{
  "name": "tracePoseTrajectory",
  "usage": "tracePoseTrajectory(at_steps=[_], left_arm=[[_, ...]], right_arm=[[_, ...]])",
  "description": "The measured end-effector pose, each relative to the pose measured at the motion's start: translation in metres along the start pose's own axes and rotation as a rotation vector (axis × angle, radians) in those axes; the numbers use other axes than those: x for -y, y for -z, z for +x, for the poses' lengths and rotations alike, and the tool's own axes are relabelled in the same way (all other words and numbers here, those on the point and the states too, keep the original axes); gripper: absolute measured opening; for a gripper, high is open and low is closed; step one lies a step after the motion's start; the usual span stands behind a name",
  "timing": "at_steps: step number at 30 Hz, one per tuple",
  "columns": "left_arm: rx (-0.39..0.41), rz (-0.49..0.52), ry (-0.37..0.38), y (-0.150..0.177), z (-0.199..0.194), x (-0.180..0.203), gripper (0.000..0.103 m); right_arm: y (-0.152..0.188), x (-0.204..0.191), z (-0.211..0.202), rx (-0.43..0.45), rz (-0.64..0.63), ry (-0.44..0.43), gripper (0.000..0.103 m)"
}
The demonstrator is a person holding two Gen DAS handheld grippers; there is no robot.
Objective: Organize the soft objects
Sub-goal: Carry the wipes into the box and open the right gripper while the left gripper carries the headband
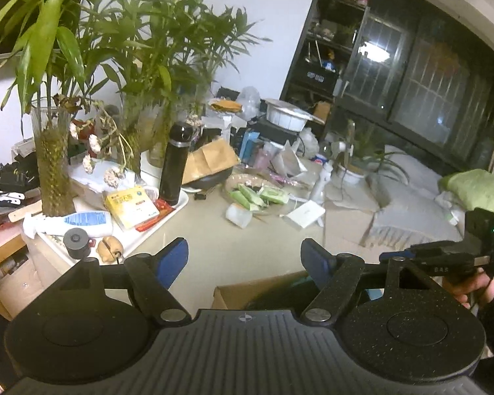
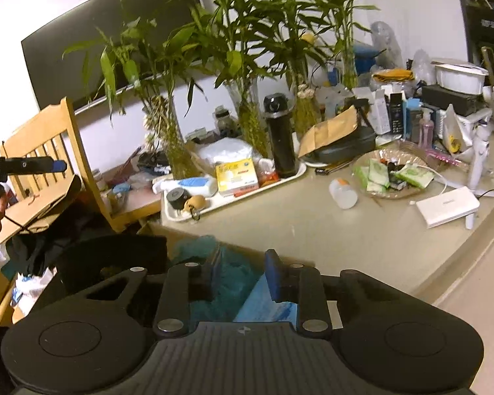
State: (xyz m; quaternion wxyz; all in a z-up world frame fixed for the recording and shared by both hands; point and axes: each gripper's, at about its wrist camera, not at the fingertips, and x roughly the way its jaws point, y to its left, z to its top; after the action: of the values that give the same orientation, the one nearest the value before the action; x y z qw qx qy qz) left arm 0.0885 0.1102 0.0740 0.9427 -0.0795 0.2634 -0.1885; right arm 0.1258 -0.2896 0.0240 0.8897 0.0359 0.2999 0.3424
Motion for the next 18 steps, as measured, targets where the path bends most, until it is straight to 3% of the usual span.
tracePoseTrajectory(at_steps=[16,18], left_arm=[[-0.074,0.051,-0.049,0.010,0.008,0.001,0.075],[-0.089,0.071,-0.071,0.010,0.010,0.001,0.075]], right_arm=[[0.005,-0.011,0.003,-0.013,-0.025,-0.017,0.032],[0.005,-0.011,0.002,-0.012,-0.024,-0.014,0.043]])
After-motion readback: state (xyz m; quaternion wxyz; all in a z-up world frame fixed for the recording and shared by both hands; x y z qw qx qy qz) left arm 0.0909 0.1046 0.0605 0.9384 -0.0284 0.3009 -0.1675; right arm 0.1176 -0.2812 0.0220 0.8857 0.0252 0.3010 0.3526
